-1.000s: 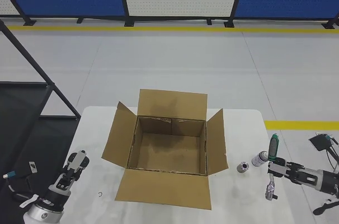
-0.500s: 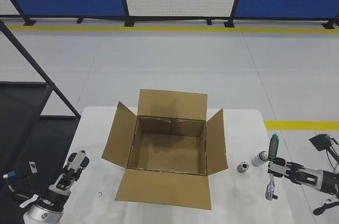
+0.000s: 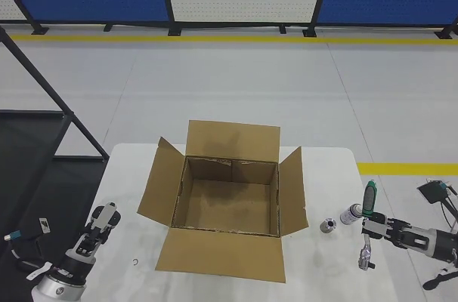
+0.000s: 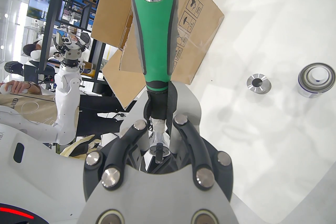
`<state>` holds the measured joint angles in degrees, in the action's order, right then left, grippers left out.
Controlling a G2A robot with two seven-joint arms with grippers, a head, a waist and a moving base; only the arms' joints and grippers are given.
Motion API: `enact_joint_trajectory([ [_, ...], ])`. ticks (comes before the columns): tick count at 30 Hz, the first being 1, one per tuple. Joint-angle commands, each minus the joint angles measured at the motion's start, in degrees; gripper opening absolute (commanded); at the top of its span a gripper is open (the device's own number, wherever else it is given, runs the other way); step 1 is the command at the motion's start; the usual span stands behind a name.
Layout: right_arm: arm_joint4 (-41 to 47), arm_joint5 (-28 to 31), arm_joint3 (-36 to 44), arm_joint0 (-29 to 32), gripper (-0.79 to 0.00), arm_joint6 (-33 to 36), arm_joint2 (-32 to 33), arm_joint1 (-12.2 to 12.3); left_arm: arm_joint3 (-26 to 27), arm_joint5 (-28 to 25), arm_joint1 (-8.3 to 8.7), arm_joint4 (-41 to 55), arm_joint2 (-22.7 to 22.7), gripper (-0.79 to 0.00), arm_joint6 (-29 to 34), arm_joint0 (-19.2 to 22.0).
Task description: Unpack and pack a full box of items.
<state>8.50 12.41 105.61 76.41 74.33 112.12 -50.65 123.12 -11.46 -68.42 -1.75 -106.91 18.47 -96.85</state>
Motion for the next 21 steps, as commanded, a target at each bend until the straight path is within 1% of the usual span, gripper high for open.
enact_joint_trajectory([
  [1, 0.00, 0.00, 0.00, 0.00, -0.785, 0.00, 0.00, 0.00, 0.00, 0.00, 0.00, 0.00, 0.00, 0.000, 0.00, 0.00],
  [19, 0.00, 0.00, 0.00, 0.00, -0.785, 0.00, 0.00, 0.00, 0.00, 0.00, 0.00, 0.00, 0.00, 0.000, 0.00, 0.00],
  [21, 0.37, -0.17, 0.24, 0.46, -0.785, -1.70, -0.43, -0.06, 0.00, 0.00, 0.00, 0.00, 0.00, 0.000, 0.00, 0.00],
])
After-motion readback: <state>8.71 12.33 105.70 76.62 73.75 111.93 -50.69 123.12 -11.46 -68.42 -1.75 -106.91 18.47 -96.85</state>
